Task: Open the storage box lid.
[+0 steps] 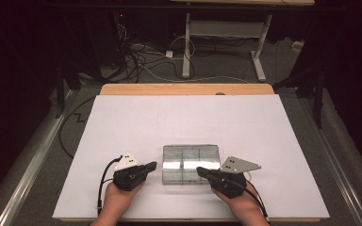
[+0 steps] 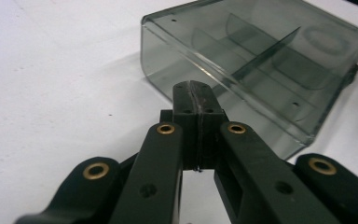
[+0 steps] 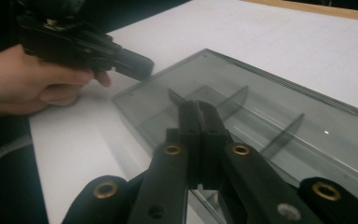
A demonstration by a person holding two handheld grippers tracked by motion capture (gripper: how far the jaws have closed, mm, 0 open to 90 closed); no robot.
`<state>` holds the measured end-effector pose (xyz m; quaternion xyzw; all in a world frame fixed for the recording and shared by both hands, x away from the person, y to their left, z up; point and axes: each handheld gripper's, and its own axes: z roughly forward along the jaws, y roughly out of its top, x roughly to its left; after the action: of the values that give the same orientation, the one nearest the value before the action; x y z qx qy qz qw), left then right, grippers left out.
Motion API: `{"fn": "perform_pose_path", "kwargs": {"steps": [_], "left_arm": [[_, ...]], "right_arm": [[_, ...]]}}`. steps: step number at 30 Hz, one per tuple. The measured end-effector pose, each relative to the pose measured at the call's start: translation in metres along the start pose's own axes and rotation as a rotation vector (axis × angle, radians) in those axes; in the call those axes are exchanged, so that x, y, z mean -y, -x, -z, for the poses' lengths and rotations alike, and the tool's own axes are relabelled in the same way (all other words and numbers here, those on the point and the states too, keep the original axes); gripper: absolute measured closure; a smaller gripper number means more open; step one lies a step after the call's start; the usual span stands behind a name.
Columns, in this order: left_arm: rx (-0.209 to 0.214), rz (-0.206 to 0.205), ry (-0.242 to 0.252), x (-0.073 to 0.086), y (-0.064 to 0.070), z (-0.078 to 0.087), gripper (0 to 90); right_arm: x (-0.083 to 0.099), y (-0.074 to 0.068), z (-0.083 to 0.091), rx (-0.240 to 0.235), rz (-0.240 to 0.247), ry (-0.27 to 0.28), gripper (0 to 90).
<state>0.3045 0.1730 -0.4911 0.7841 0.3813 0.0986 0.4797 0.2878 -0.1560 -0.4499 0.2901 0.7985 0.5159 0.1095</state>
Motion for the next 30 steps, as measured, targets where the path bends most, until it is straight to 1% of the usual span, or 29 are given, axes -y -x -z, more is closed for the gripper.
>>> {"fn": "perform_pose_path", "kwargs": {"steps": [2,5,8,11,13,15,19,21,22,27,30], "left_arm": [[0.000,-0.002,-0.004,0.000,0.000,-0.002,87.6],[-0.020,-0.021,-0.031,0.000,0.002,-0.005,87.6],[-0.040,-0.013,-0.040,0.000,0.003,-0.007,87.6],[-0.050,-0.013,-0.041,0.000,0.004,-0.007,87.7],[-0.047,-0.021,-0.046,0.000,0.004,-0.007,87.7],[-0.044,-0.022,-0.047,0.000,0.004,-0.007,87.6],[-0.033,-0.018,-0.052,0.000,0.003,-0.008,87.7],[-0.032,-0.020,-0.053,0.000,0.003,-0.008,87.7],[-0.030,-0.021,-0.053,0.000,0.003,-0.008,87.7],[-0.026,-0.025,-0.053,0.000,0.003,-0.008,87.7],[-0.018,-0.026,-0.054,0.000,0.003,-0.008,87.7]], "right_arm": [[0.000,-0.004,-0.002,-0.012,0.010,0.001,90.0],[0.002,-0.009,-0.005,-0.026,0.027,-0.010,90.0],[0.003,-0.012,-0.007,-0.037,0.040,-0.018,90.0],[0.003,-0.013,-0.006,-0.043,0.035,-0.015,90.0],[0.004,-0.015,-0.007,-0.051,0.044,-0.021,90.0],[0.006,-0.016,-0.008,-0.056,0.040,-0.029,90.0],[0.009,-0.019,-0.011,-0.069,0.039,-0.045,90.0],[0.013,-0.023,-0.014,-0.079,0.043,-0.064,90.0],[0.013,-0.023,-0.014,-0.079,0.043,-0.064,90.0],[0.019,-0.026,-0.018,-0.097,0.048,-0.098,90.0],[0.021,-0.027,-0.020,-0.100,0.039,-0.110,90.0]]}}
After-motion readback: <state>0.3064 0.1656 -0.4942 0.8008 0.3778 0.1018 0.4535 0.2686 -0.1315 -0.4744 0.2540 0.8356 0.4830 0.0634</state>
